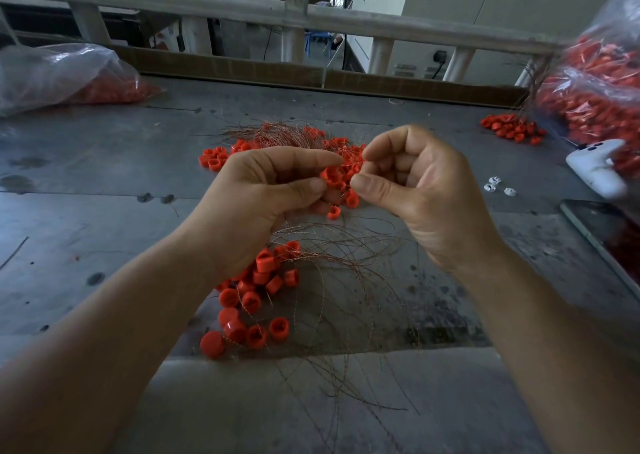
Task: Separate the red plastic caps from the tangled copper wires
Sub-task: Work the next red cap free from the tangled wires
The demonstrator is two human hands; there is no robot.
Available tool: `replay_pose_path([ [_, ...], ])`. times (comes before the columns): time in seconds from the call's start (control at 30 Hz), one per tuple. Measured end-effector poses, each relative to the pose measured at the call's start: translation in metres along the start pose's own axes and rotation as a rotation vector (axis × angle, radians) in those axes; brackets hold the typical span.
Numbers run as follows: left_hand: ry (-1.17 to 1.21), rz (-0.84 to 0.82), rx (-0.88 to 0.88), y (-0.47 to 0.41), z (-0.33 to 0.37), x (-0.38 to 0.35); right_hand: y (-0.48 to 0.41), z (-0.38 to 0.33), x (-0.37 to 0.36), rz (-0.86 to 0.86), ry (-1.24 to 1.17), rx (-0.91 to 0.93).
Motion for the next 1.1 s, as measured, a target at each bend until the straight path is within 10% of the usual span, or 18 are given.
replay_pose_path([
  [0.43,-0.017,0.000,0.004,-0.0004,-0.0003,-0.0002,-0.0024,0.0052,-0.0025,0.007,0.357,0.053],
  [1.1,0.018,-0.002,0.002,0.0000,0.0013,-0.0009,0.0015,-0.0017,-0.0036,0.036,0.275,0.103],
])
Point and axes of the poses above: each hand's wrist, its own y-axis away from the middle knuckle, its own x-axis out of the back of the hand, z = x × y, the point moved 3 cm from there along -y, towards the middle knuckle, and after that the axes turned 9 degrees about -x, right-handed, at the moved point
